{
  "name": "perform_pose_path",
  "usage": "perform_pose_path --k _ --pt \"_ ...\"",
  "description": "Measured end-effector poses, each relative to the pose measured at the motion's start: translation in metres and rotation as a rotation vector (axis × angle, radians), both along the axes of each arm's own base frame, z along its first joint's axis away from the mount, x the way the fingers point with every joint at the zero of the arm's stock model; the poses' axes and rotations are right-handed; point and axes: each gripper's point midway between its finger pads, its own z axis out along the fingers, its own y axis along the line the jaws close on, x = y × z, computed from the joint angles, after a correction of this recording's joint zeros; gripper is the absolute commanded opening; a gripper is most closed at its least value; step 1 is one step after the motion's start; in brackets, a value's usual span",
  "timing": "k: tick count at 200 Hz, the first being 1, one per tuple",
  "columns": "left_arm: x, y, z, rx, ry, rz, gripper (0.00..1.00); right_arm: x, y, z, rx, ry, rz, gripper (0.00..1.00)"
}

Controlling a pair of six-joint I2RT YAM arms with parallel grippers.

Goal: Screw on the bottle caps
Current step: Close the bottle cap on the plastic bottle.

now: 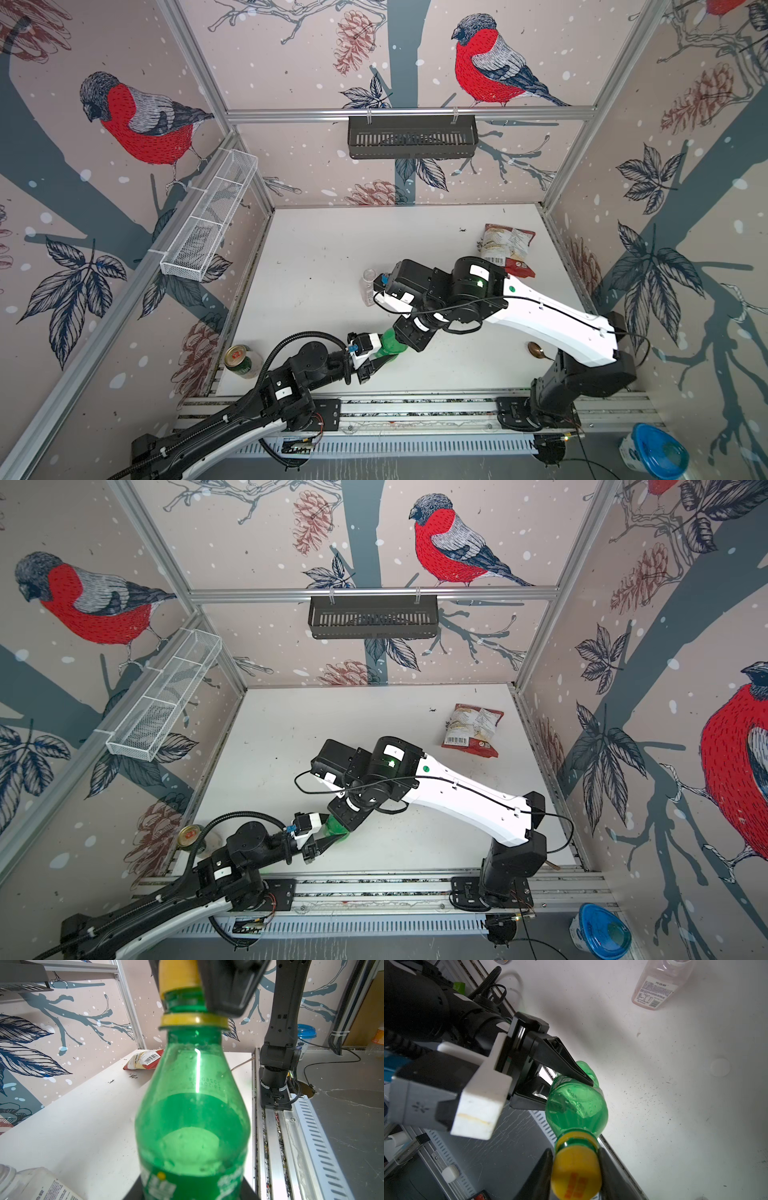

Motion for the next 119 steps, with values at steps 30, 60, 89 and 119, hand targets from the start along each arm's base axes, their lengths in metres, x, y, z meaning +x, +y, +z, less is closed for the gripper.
perform_pose_path --k 30,60,89,119 --pt "0.0000 -0.0001 0.0006 -0.002 -0.001 0.000 0.21 -0.0014 0.0010 0.0014 0.005 -0.001 0.005 0.44" --pt "0.0001 -0.0002 0.0025 -0.009 -0.005 0.000 0.21 -0.0026 0.0022 0.0044 0.013 -0.004 0.008 0.47" --pt "0.0008 0.0000 0.0033 -0.012 -0.007 0.004 0.21 -0.0026 0.0027 0.0050 0.016 -0.005 0.009 0.49" --pt "0.0012 0.0002 0.0038 -0.013 -0.008 0.007 0.21 -0.0019 0.0030 0.0059 0.018 -0.010 0.008 0.52"
